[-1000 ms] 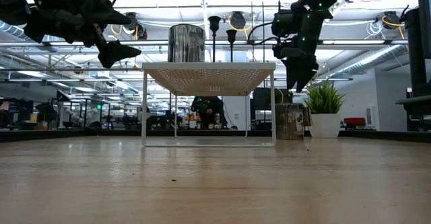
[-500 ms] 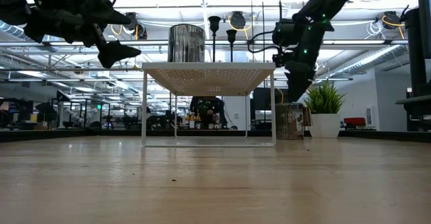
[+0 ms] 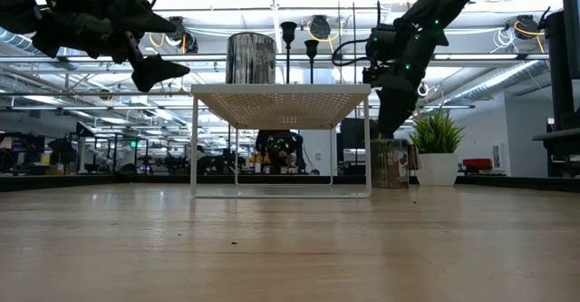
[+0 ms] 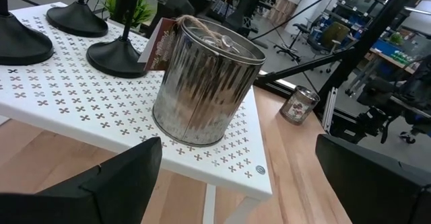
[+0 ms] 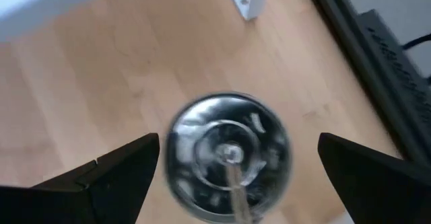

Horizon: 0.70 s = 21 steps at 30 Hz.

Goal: Pick & Place candle stick holders
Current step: Put the top brown scented candle on the shelf

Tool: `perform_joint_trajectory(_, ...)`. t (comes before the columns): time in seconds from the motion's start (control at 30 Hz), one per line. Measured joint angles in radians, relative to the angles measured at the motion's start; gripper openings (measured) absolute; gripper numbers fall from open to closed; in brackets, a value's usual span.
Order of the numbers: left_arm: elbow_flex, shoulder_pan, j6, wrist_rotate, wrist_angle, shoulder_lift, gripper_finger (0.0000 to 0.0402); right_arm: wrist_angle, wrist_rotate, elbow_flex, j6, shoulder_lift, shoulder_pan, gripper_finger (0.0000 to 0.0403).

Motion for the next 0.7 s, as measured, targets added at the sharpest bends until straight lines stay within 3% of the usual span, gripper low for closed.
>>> perform_joint_trajectory(0.37, 0.0, 0.0, 0.006, 0.0, 0.0, 0.0, 0.0399, 0.024, -0.002, -0.003, 0.032, 0.0, 0.0, 0.04)
perform_joint_trajectory(0.7, 0.0, 0.0, 0.009, 0.0, 0.0, 0.0, 0.0399, 0.1, -0.004, -0.09, 0.069, 0.0, 0.007, 0.04)
